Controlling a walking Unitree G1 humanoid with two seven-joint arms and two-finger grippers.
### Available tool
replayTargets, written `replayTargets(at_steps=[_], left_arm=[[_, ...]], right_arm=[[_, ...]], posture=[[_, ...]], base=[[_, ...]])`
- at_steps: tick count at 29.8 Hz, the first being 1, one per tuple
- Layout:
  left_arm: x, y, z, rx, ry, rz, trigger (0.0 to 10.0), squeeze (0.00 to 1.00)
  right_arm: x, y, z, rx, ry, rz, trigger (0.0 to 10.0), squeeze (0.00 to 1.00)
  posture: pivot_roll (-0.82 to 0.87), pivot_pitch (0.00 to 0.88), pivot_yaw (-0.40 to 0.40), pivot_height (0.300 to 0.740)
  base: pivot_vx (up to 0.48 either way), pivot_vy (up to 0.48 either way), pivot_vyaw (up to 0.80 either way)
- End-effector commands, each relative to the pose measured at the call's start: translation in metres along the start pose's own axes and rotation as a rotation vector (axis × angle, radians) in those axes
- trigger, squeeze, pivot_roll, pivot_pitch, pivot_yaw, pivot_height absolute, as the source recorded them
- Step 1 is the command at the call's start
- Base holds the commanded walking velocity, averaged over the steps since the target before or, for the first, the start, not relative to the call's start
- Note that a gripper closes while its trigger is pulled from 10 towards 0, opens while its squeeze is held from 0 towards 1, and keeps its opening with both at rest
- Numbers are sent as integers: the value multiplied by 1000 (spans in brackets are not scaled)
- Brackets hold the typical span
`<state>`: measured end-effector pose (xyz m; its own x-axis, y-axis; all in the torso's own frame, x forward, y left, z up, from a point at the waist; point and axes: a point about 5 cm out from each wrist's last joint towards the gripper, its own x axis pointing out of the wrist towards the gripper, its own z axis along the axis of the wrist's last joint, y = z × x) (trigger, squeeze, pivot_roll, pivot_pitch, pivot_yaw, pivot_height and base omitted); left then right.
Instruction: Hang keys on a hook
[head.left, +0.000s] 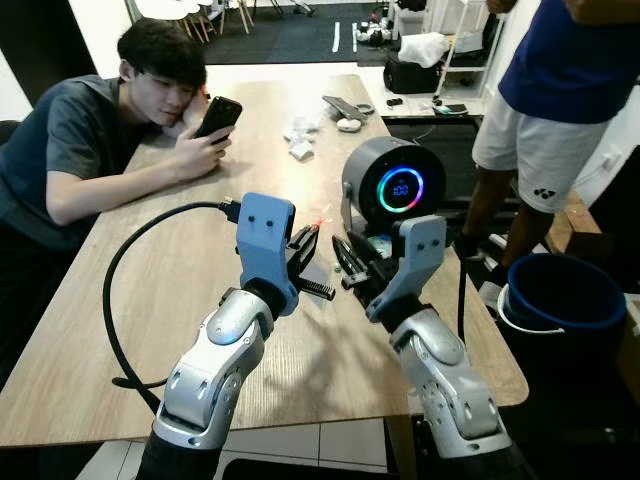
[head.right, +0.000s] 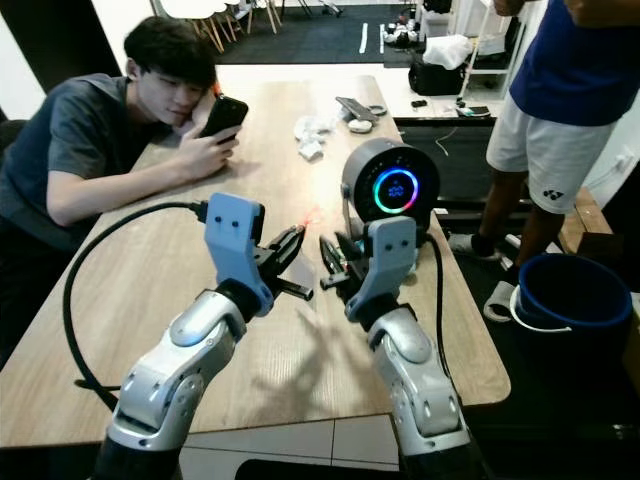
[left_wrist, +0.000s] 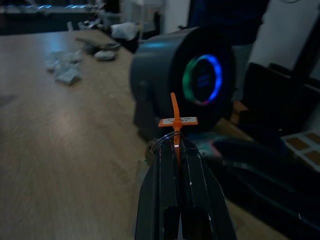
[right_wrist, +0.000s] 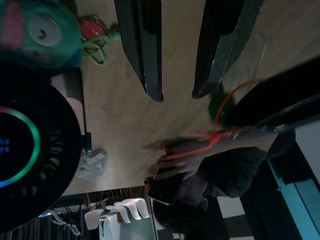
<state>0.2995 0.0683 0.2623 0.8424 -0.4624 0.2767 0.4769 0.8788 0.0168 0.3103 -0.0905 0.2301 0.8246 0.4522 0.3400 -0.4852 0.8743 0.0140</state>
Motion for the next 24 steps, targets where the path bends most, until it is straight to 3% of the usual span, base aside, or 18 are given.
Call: replayTargets(at_steps=[1, 5, 12, 24], left_arm=[[2, -4, -3, -7, 5, -17, 10000, 0], [2, -4, -4, -6, 8, -25, 10000, 0], [2, -3, -8, 13, 22, -10, 10000, 0], [0, -3, -10, 28, 27, 3, 10000, 0]], right_arm=[[-9, -1, 7, -39, -10, 1, 10000, 0], [-11, -8, 14, -51, -36, -28, 10000, 0], [-6, 1, 24, -29, -66, 19, 10000, 0], [-9, 19, 6, 13, 5, 55, 10000, 0]], posture=[[-25, 220, 86, 740], [-28, 220, 91, 740], [-15, 218, 83, 740], [-3, 218, 71, 740]], base=[[0, 0, 0], [0, 0, 0], [0, 0, 0], [0, 0, 0]])
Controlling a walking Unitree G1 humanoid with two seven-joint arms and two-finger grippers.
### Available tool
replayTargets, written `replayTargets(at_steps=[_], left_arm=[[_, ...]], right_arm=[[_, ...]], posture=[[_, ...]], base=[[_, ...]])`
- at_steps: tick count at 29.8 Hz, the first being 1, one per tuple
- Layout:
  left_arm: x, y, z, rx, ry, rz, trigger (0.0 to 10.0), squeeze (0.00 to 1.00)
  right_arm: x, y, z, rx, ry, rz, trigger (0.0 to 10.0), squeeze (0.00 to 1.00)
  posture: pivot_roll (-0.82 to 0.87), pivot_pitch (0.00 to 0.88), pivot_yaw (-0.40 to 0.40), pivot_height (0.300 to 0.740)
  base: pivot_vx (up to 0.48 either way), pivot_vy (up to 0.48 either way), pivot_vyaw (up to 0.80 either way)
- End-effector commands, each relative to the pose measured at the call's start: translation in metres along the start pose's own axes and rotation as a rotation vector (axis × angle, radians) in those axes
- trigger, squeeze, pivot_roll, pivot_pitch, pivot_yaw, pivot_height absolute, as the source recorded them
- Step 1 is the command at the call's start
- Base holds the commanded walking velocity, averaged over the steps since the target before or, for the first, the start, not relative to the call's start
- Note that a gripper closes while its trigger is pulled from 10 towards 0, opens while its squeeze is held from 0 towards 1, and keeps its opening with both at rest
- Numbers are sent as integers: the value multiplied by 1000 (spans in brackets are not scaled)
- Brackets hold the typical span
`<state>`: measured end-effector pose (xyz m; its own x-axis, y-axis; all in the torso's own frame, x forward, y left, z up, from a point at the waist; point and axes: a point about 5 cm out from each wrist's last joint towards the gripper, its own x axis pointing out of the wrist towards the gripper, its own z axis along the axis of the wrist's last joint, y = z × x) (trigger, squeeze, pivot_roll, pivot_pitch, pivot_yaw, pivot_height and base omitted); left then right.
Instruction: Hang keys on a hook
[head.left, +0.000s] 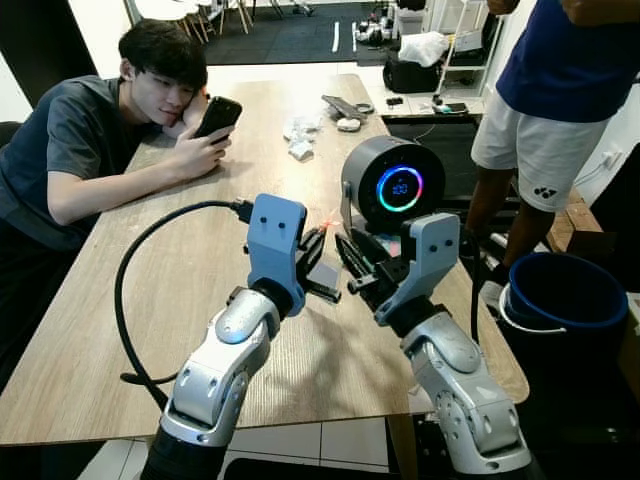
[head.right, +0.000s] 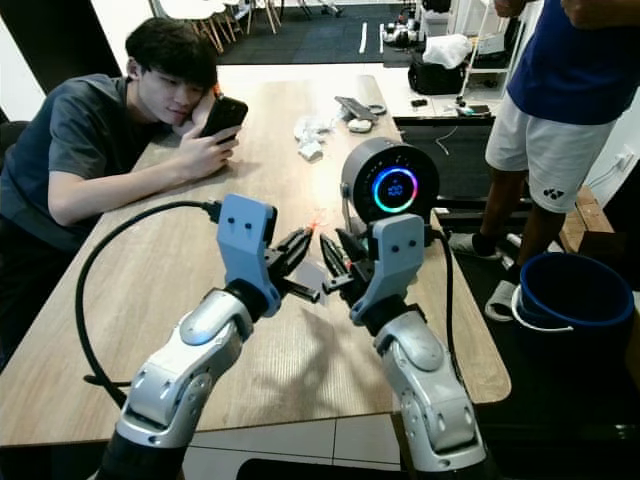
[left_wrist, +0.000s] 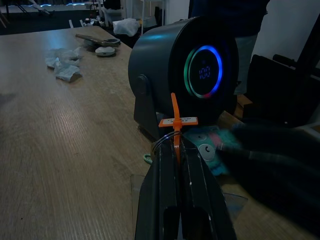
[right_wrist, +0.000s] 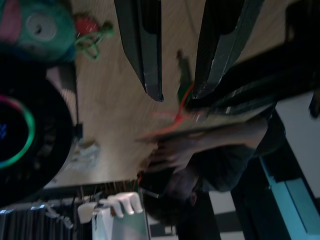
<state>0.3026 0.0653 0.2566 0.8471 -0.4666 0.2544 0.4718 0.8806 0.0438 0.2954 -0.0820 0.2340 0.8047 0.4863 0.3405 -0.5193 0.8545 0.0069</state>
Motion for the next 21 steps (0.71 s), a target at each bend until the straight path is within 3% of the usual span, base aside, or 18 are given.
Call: replayTargets(at_steps=[1, 16, 17, 18, 19, 20, 21], left_arm=[[-2, -2, -4, 0, 4, 6, 10000, 0], [1, -3, -4, 0, 6, -7, 10000, 0], [1, -3, -4, 0, 7, -9, 10000, 0], [1, -3, -4, 0, 7, -9, 10000, 0], [1, -3, -4, 1, 7, -9, 10000, 0], [1, -3, -4, 1, 7, -9, 10000, 0], [1, -3, -4, 1, 7, -9, 10000, 0]], right_arm=[[-3, 5, -1, 4, 9, 15, 10000, 0], [-15, 14, -7, -16, 40, 18, 10000, 0], [-15, 15, -8, -12, 39, 20, 10000, 502], [-15, 15, -8, -12, 39, 20, 10000, 502], [-15, 15, -8, -9, 40, 20, 10000, 612], [-15, 15, -8, -9, 40, 20, 10000, 612], [-15, 15, -8, -10, 41, 19, 10000, 847]], posture=[[-3, 218, 71, 740], [-11, 212, 89, 740], [-9, 211, 88, 740], [-9, 211, 88, 740], [-9, 211, 88, 740], [-9, 211, 88, 740], [-9, 211, 88, 740]], base=[[0, 0, 0], [0, 0, 0], [0, 0, 0], [0, 0, 0], [0, 0, 0], [0, 0, 0], [0, 0, 0]])
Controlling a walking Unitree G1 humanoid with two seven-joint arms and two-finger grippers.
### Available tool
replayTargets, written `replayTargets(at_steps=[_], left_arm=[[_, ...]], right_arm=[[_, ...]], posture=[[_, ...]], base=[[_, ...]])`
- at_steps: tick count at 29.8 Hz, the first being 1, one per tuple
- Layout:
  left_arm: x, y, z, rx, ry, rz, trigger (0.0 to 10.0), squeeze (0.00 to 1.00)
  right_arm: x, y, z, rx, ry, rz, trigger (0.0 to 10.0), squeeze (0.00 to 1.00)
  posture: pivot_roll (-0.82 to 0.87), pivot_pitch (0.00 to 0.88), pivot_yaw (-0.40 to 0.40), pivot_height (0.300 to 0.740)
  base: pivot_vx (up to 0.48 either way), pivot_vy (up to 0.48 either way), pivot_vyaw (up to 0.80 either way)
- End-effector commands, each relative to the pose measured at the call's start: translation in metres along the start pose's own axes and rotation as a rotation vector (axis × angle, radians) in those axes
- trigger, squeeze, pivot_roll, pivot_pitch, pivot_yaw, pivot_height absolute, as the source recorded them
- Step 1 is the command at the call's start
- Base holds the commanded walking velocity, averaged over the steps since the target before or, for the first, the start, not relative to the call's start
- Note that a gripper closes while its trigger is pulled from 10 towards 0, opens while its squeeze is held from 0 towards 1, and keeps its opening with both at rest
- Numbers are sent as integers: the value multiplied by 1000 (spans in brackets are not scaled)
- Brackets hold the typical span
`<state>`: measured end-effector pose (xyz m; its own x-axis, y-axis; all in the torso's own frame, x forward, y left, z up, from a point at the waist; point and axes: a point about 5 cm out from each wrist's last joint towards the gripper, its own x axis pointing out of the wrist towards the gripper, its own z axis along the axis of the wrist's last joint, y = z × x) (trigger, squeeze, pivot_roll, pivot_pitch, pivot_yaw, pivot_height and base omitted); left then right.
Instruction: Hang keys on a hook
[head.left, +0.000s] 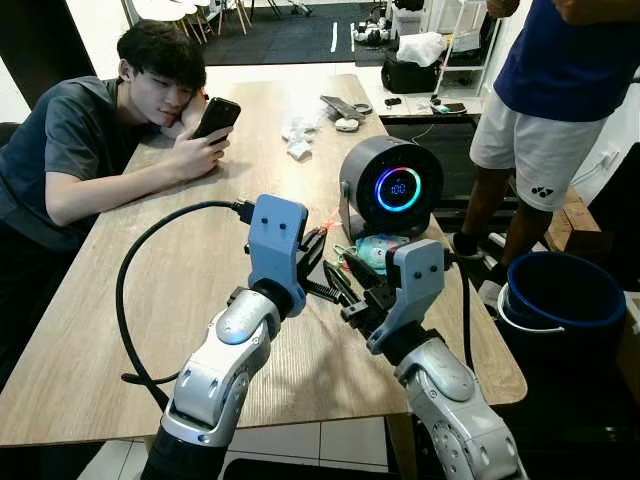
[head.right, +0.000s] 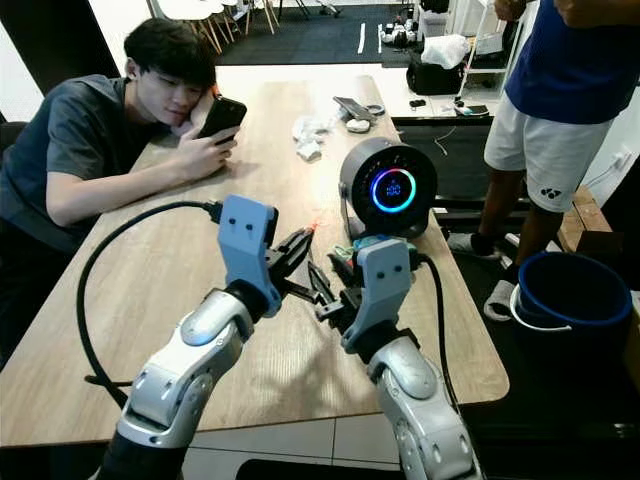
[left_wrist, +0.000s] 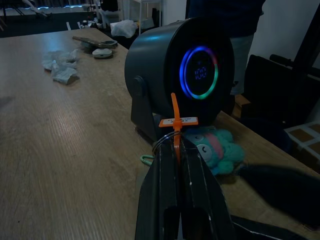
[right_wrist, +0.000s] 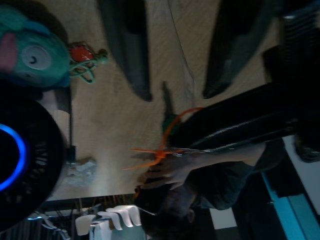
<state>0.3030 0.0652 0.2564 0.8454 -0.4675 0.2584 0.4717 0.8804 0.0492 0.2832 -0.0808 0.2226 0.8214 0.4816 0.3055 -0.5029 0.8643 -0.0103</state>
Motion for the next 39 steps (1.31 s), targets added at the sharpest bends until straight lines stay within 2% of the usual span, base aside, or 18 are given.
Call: replayTargets(at_steps=[1, 2, 3, 4, 12, 27, 28, 32, 33, 34, 36, 38, 39], left_arm=[[1, -3, -4, -4, 11, -8, 10000, 0], [1, -3, -4, -4, 10, -7, 10000, 0], [1, -3, -4, -4, 10, -7, 10000, 0], [1, -3, -4, -3, 10, -6, 10000, 0], [1, -2, -4, -3, 10, 1, 10000, 0], [1, 0, -4, -1, 13, 6, 10000, 0], [1, 1, -4, 1, 13, 10, 10000, 0], [1, 1, -4, 1, 12, 12, 10000, 0], [0, 1, -3, 2, 13, 14, 10000, 0], [0, 1, -3, 2, 13, 14, 10000, 0], [0, 2, -4, 1, 13, 17, 10000, 0], [0, 2, -4, 1, 13, 18, 10000, 0], [0, 2, -3, 0, 13, 18, 10000, 0]], right_arm=[[-2, 7, 0, 12, 4, 31, 10000, 847], [-2, 7, -1, 10, 7, 27, 10000, 549], [-2, 7, -1, 10, 7, 27, 10000, 549], [-2, 6, -1, 9, 10, 22, 10000, 0], [-1, 3, -3, 5, 19, -5, 10000, 0], [11, -6, -6, 26, 26, -34, 10000, 0], [18, -7, -9, 40, 31, -43, 5098, 0], [19, -7, -9, 44, 32, -43, 5098, 0], [20, -6, -10, 46, 33, -40, 4000, 0], [20, -6, -10, 46, 33, -40, 4000, 0], [20, -6, -11, 50, 36, -39, 1255, 0], [20, -6, -11, 52, 37, -39, 863, 0], [20, -6, -11, 52, 37, -39, 275, 0]], posture=[[-9, 211, 88, 740], [-8, 211, 87, 740], [-8, 211, 87, 740], [-6, 212, 86, 740], [-3, 216, 83, 740], [5, 215, 86, 740], [11, 214, 82, 740], [12, 215, 81, 740], [13, 214, 80, 740], [13, 214, 80, 740], [11, 215, 78, 740], [10, 216, 78, 740], [10, 216, 78, 740]], base=[[0, 0, 0], [0, 0, 0], [0, 0, 0], [0, 0, 0], [0, 0, 0], [0, 0, 0], [0, 0, 0], [0, 0, 0], [0, 0, 0], [0, 0, 0], [0, 0, 0], [0, 0, 0], [0, 0, 0]])
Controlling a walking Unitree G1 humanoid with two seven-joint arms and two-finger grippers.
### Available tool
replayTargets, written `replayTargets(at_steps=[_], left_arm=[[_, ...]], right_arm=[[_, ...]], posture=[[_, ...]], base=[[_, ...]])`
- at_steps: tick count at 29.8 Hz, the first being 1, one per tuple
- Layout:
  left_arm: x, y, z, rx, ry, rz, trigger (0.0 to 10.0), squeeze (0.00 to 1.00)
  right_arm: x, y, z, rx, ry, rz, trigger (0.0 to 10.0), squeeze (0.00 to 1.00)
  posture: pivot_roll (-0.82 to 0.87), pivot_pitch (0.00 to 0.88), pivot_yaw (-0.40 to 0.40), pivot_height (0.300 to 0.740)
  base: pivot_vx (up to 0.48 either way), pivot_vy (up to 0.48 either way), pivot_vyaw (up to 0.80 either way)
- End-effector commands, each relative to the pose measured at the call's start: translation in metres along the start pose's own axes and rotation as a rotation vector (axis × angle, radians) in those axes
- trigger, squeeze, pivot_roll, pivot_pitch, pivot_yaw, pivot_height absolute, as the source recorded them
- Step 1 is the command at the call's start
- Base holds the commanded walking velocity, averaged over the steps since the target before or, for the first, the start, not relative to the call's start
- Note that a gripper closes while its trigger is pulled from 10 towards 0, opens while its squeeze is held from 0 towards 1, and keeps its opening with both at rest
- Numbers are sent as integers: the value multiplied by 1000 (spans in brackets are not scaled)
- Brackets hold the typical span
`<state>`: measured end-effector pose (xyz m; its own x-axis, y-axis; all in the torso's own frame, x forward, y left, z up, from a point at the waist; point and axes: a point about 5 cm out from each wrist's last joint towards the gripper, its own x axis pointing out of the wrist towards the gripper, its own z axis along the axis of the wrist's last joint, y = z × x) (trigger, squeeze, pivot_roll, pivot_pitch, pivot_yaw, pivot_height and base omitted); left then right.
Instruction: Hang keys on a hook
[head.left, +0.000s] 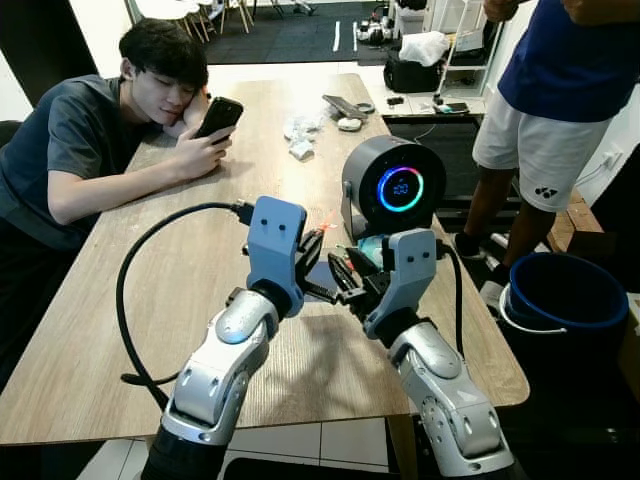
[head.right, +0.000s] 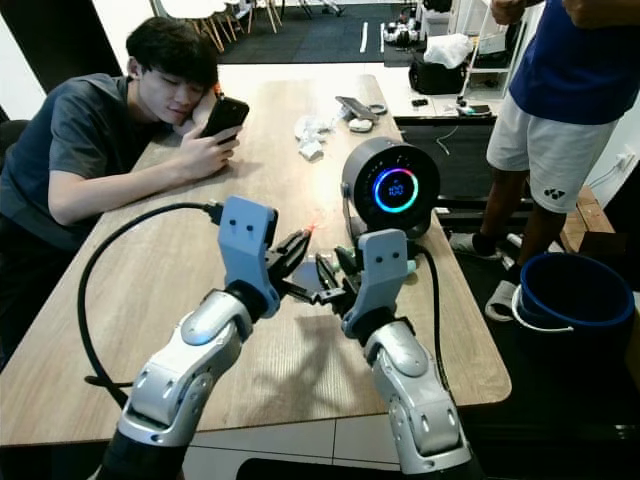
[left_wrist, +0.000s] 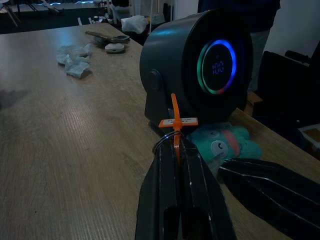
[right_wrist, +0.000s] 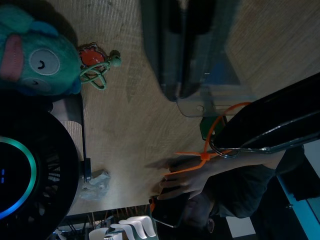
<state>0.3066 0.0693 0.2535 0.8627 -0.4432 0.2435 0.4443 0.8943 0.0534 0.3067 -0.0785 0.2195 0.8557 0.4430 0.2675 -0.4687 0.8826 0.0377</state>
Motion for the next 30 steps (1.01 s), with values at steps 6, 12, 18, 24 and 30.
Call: replayTargets(at_steps=[6, 12, 18, 24, 30], left_arm=[[1, -4, 0, -14, -5, -11, 10000, 0], [0, -4, 0, -13, -5, -10, 10000, 0], [1, -2, -2, 11, 5, 6, 10000, 0], [0, 12, -4, 40, 15, 104, 10000, 0], [-8, 73, 3, 1, 25, 453, 10000, 0]], right_arm=[[2, 3, -2, 20, 0, 9, 10000, 0], [2, 3, -2, 21, -2, 8, 10000, 0], [0, 3, 2, 13, -15, 31, 10000, 0], [-14, -5, 7, 6, -42, 18, 10000, 0], [-35, -36, 15, -7, -103, -219, 10000, 0]], posture=[[7, 217, 80, 740], [7, 217, 80, 740], [3, 216, 77, 740], [3, 216, 84, 740], [-5, 212, 99, 740]], base=[[0, 0, 0], [0, 0, 0], [0, 0, 0], [0, 0, 0], [0, 0, 0]])
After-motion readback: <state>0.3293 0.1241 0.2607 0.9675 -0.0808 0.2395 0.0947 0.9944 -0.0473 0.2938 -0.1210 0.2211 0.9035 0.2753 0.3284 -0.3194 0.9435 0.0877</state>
